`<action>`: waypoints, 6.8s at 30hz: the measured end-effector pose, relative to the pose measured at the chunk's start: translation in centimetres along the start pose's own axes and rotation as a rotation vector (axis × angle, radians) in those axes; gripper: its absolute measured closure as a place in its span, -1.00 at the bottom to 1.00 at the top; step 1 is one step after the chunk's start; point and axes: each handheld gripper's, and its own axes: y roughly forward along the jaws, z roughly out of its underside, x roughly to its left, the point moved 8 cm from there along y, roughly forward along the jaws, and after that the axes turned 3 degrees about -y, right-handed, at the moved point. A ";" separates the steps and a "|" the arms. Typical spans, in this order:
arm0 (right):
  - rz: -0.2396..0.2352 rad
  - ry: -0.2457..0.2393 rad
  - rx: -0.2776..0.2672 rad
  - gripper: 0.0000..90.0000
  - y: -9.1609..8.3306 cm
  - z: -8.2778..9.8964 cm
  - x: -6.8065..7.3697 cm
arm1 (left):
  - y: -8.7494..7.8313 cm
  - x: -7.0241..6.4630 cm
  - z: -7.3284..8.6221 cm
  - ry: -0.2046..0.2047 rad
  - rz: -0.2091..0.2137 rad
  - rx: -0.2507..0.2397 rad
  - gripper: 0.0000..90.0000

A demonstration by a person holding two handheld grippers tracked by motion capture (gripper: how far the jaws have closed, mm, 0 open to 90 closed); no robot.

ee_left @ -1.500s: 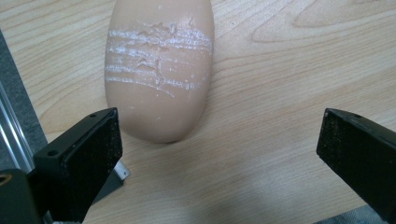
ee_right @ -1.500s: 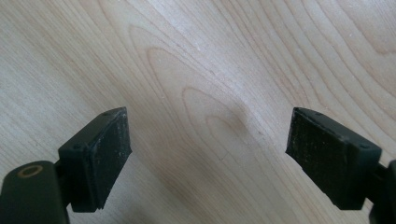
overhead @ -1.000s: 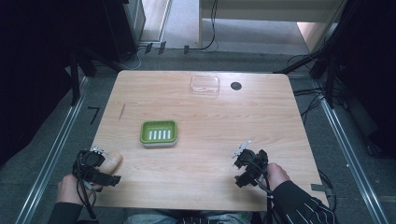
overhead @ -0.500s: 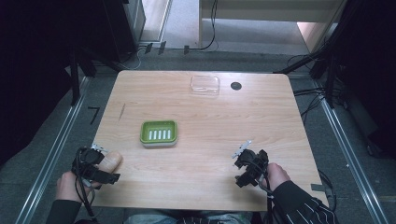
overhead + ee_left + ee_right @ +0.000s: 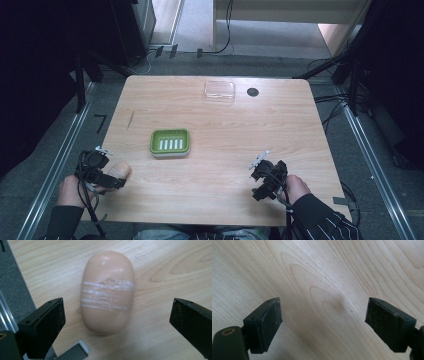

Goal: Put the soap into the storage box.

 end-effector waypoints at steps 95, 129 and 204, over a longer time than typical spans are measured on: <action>-0.001 0.005 0.008 -0.68 0.0 0.2 0.0 | 2.2 0.0 -1.3 0.124 0.009 0.011 -0.25; 0.004 0.004 0.012 -0.68 0.0 0.2 0.0 | -0.6 -3.8 -6.0 0.267 0.004 -0.065 -0.25; 0.006 0.003 0.014 -0.68 0.2 0.1 0.0 | 0.5 -6.9 -14.1 0.411 0.040 -0.109 -0.25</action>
